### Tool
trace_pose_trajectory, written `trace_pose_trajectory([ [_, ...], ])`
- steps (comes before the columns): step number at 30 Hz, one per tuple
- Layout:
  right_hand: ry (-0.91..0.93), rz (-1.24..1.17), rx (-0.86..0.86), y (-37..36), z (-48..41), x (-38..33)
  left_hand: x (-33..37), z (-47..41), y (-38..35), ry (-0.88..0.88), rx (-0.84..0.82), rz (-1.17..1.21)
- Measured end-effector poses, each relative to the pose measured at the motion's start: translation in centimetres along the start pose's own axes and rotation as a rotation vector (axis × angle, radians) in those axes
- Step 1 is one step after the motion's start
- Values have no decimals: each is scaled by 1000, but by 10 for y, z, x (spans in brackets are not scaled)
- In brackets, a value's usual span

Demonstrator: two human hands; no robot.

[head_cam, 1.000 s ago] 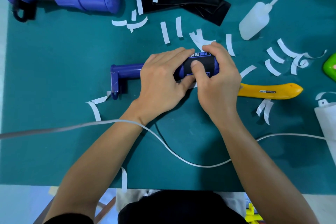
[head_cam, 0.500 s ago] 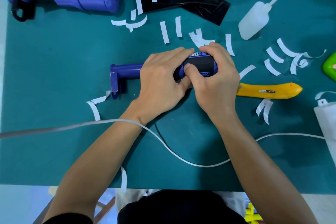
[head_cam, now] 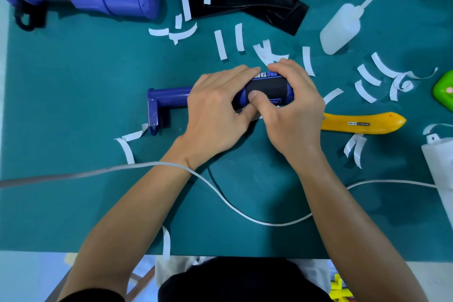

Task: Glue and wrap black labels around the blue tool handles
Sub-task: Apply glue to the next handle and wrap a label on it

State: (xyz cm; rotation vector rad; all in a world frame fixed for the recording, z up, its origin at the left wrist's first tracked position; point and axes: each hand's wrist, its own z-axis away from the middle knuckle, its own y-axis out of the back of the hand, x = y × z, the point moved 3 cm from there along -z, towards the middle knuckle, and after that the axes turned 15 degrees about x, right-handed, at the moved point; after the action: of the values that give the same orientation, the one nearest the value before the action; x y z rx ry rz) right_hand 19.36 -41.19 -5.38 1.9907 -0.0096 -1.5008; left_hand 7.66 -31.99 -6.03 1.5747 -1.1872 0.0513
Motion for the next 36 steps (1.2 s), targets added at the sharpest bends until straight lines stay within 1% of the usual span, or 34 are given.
trace_pose_trajectory([
  [9,-57,-47,0,1,-1,3,-1,0,1,15,-30,6],
  [13,-83,-70,-30,2,-2,6,-5,0,2,33,-70,31],
  [16,-134,-146,-49,3,-4,10,-6,-1,2,58,-73,47],
  [19,-201,-222,-75,5,-7,15,-5,-1,1,65,-66,50],
  [24,-284,-345,-165,8,-14,23,-3,1,1,38,-51,47],
  [33,-304,-435,-261,16,-23,26,-3,2,2,17,-28,41],
  [36,-366,-481,-284,18,-27,28,-4,2,1,-24,9,20],
])
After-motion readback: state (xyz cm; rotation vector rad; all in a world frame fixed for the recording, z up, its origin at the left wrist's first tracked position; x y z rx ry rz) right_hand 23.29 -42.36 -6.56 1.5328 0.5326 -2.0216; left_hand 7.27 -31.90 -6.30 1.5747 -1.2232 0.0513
